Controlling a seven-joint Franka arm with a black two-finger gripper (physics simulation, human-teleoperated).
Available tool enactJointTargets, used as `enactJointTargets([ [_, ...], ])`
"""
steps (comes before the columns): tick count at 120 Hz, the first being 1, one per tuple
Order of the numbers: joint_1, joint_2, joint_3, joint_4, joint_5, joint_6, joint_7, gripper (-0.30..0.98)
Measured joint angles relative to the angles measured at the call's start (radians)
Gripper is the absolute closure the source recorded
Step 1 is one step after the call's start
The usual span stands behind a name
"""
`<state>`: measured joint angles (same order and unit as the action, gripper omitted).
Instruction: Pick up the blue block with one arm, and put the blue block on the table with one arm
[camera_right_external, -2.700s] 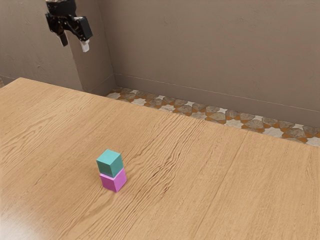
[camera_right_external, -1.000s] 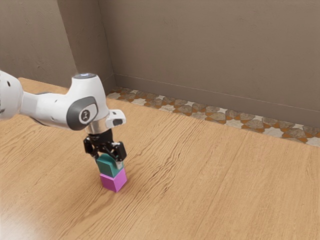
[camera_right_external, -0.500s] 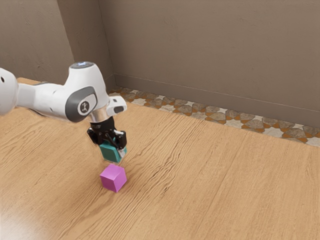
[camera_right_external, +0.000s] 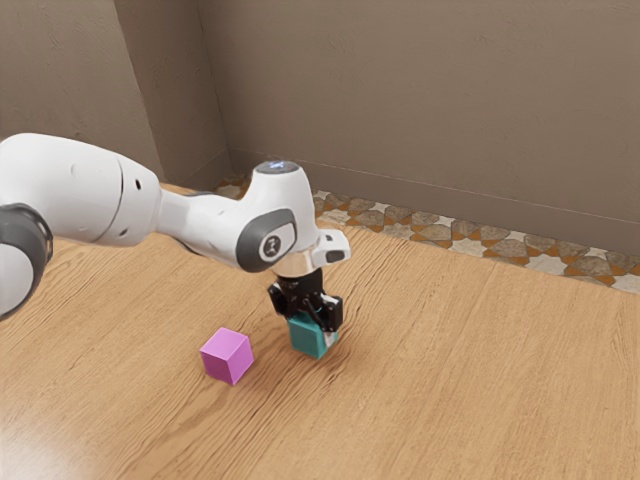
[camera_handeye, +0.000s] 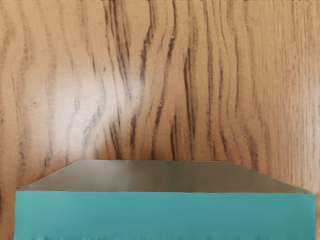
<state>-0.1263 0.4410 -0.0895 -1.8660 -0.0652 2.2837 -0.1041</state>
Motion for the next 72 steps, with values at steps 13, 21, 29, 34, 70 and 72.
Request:
enactJointTargets([
  [13,-0.002,-0.001,0.0,0.003,-0.009,0.001,0.006,0.16],
  [21,-0.003,-0.027,0.001,-0.004,-0.011,0.0,0.009,0.11],
  [29,-0.012,-0.123,0.001,-0.032,-0.012,-0.008,0.01,0.08],
  [34,-0.017,-0.215,0.0,-0.047,-0.012,-0.033,0.011,0.07],
  [70,0.135,-0.577,0.006,-0.049,0.03,-0.306,0.075,0.02],
  [72,0.136,-0.576,0.006,-0.045,0.031,-0.314,0.079,0.02],
])
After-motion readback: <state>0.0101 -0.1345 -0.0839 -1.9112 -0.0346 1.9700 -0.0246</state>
